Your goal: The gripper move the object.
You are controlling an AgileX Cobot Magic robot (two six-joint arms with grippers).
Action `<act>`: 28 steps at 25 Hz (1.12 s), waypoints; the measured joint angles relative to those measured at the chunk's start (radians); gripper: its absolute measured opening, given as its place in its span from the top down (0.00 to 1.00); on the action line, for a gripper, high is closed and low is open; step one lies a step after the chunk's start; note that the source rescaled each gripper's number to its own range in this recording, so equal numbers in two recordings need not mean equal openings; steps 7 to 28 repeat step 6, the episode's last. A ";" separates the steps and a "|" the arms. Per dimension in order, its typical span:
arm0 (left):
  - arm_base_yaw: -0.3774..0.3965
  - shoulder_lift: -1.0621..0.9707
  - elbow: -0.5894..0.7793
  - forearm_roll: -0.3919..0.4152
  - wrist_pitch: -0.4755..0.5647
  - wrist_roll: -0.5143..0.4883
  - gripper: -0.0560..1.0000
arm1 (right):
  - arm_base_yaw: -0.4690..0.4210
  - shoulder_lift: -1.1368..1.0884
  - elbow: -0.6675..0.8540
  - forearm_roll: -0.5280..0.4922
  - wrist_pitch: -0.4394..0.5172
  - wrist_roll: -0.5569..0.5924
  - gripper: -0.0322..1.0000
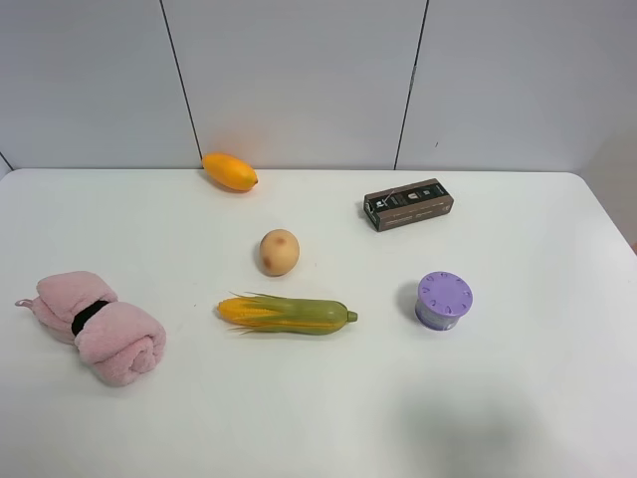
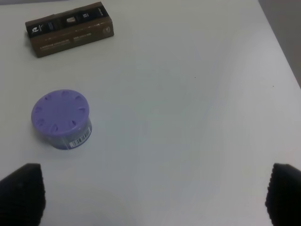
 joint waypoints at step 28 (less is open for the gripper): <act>0.000 0.000 0.000 0.000 0.000 0.000 0.00 | 0.000 0.000 0.000 0.000 0.000 0.000 0.11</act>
